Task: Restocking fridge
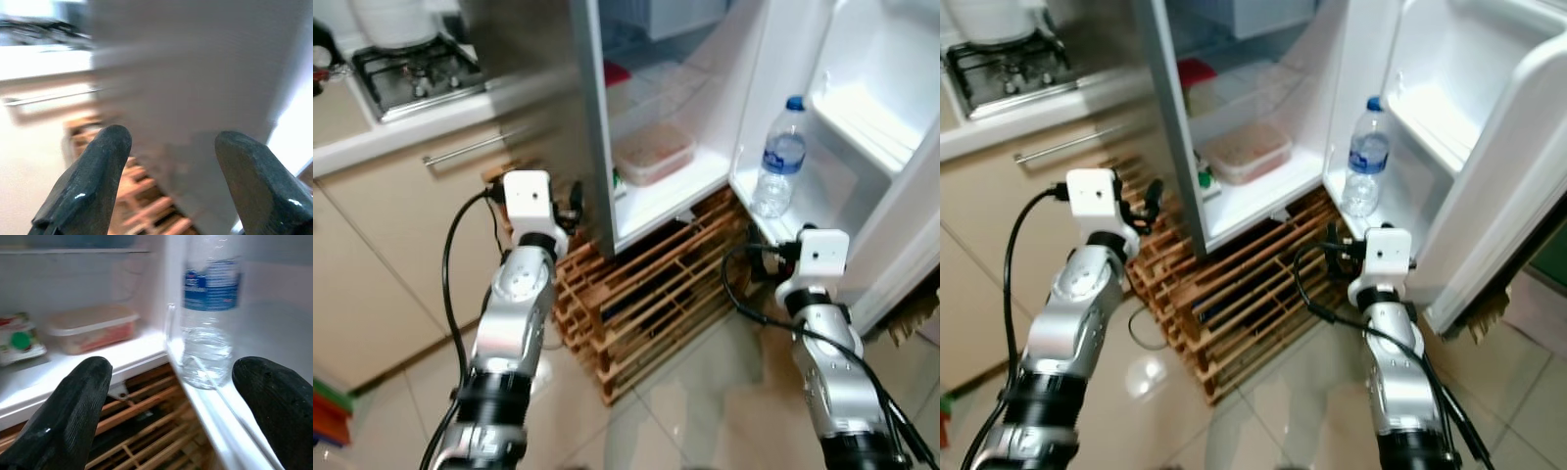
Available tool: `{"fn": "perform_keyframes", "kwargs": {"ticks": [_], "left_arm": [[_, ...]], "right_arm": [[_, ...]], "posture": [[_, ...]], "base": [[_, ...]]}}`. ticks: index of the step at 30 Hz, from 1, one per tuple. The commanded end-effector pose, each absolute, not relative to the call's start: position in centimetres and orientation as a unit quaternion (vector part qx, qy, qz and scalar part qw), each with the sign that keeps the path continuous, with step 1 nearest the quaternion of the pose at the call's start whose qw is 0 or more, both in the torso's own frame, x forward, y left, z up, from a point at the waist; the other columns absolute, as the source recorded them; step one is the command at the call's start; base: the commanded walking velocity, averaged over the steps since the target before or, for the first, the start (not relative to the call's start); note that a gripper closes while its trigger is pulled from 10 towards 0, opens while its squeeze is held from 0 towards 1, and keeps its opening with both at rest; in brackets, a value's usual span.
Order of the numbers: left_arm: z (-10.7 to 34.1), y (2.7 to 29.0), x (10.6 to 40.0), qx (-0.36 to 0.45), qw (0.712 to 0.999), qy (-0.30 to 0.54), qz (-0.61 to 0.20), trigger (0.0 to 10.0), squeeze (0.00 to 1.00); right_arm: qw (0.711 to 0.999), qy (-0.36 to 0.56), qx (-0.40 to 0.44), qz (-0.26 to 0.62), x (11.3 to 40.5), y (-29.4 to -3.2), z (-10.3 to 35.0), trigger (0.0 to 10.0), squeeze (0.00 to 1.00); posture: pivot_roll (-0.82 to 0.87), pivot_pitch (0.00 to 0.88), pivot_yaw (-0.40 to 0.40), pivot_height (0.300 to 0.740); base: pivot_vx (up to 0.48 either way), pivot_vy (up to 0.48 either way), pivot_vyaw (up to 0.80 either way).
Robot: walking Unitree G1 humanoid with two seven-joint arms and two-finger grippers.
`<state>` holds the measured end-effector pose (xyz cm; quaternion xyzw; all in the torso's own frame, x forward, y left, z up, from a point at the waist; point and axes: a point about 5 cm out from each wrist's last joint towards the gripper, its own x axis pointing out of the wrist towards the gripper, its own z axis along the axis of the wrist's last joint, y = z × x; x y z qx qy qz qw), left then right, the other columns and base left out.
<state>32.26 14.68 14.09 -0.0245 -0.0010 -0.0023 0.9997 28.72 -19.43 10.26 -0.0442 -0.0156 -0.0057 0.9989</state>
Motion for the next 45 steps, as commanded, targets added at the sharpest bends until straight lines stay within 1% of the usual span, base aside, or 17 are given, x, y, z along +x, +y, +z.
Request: {"fn": "perform_keyframes", "kwargs": {"ticks": [1,8,14,15,17,24,25,27,30,35,37,38,39,40,41,43,45], "left_arm": [[14.3,14.7,32.4,-0.023,1.000,-0.003,-0.001,10.0,0.00],[14.1,14.2,32.3,-0.023,1.000,0.001,-0.009,10.0,0.00],[14.1,14.2,32.4,-0.023,1.000,0.004,-0.010,10.0,0.00],[14.1,14.2,32.4,-0.023,1.000,0.004,-0.010,10.0,0.00],[14.1,14.1,32.4,-0.023,1.000,0.005,-0.011,10.0,0.00],[14.1,14.1,32.5,-0.024,1.000,0.006,-0.011,10.0,0.00],[14.1,14.1,32.5,-0.026,1.000,0.007,-0.010,10.0,0.00],[14.1,14.1,32.5,-0.026,1.000,0.008,-0.010,10.0,0.00],[14.1,14.1,32.4,-0.028,1.000,0.008,-0.010,10.0,0.00],[14.1,14.1,32.5,-0.014,1.000,0.004,-0.012,10.0,0.00],[14.1,14.1,32.6,-0.014,1.000,0.004,-0.011,10.0,0.00],[14.1,14.1,32.6,-0.009,1.000,0.004,-0.009,10.0,0.00],[14.1,14.1,32.6,-0.009,1.000,0.004,-0.009,10.0,0.00],[14.0,14.1,32.7,0.001,1.000,0.002,-0.006,10.0,0.00],[14.0,14.1,32.7,0.001,1.000,0.002,-0.006,10.0,0.00],[13.6,14.0,32.6,0.009,1.000,0.001,-0.011,10.0,0.00],[13.3,14.0,32.4,0.004,1.000,0.003,-0.016,10.0,0.00]], "right_arm": [[0.999,0.002,-0.044,-0.014,29.1,-20.5,10.1,10.0,0.00],[0.997,0.037,-0.061,-0.009,29.4,-22.7,9.8,10.0,0.00],[0.984,0.069,-0.135,-0.093,29.4,-28.2,10.4,10.0,0.00],[0.984,0.069,-0.135,-0.093,29.4,-28.2,10.4,10.0,0.00],[0.965,0.091,-0.164,-0.184,28.9,-32.1,11.0,10.0,0.00],[0.934,0.083,-0.197,-0.286,27.8,-36.0,12.5,10.0,0.00],[0.902,0.074,-0.211,-0.368,26.7,-38.3,13.5,10.0,0.00],[0.892,0.066,-0.211,-0.395,26.4,-38.9,13.8,10.0,0.00],[0.931,0.008,-0.158,-0.330,28.0,-36.5,14.6,10.0,0.00],[0.989,-0.037,-0.079,-0.118,30.2,-26.9,13.3,10.0,0.00],[0.991,-0.039,-0.070,-0.103,30.2,-25.9,13.1,10.0,0.00],[0.996,-0.030,-0.052,-0.072,30.3,-23.5,12.3,10.0,0.00],[0.996,-0.030,-0.052,-0.072,30.3,-23.5,12.3,10.0,0.00],[0.999,-0.025,-0.004,-0.046,30.6,-20.6,11.2,10.0,0.00],[0.999,-0.025,-0.004,-0.046,30.6,-20.6,11.2,10.0,0.00],[0.999,-0.030,0.041,-0.019,31.0,-17.4,11.0,10.0,0.00],[0.998,-0.041,0.054,-0.005,31.0,-16.0,11.4,10.0,0.00]], "posture": [[-0.10,0.000,0.042,0.740],[-0.10,0.000,0.045,0.740],[-0.11,0.000,0.050,0.740],[-0.11,0.000,0.050,0.740],[-0.11,0.000,0.051,0.740],[-0.11,0.000,0.051,0.740],[-0.11,0.000,0.052,0.740],[-0.11,0.000,0.052,0.740],[-0.11,0.000,0.055,0.740],[-0.11,0.000,0.057,0.740],[-0.11,0.000,0.057,0.740],[-0.11,0.000,0.058,0.740],[-0.11,0.000,0.058,0.740],[-0.11,0.000,0.055,0.740],[-0.11,0.000,0.055,0.740],[-0.10,0.000,0.050,0.740],[-0.10,0.000,0.044,0.740]], "base": [[0.000,0.000,0.00],[0.000,0.000,0.00],[0.000,0.000,0.00],[0.000,0.000,0.00],[0.000,0.000,0.00],[0.000,0.000,0.00],[0.000,0.000,0.00],[0.000,0.000,0.00],[0.000,0.000,0.00],[0.000,0.000,0.12],[0.000,0.000,0.68],[0.000,0.000,0.68],[0.000,0.000,0.68],[0.000,0.000,0.68],[0.000,0.000,0.68],[0.000,0.000,0.68],[0.000,0.000,0.68]]}}
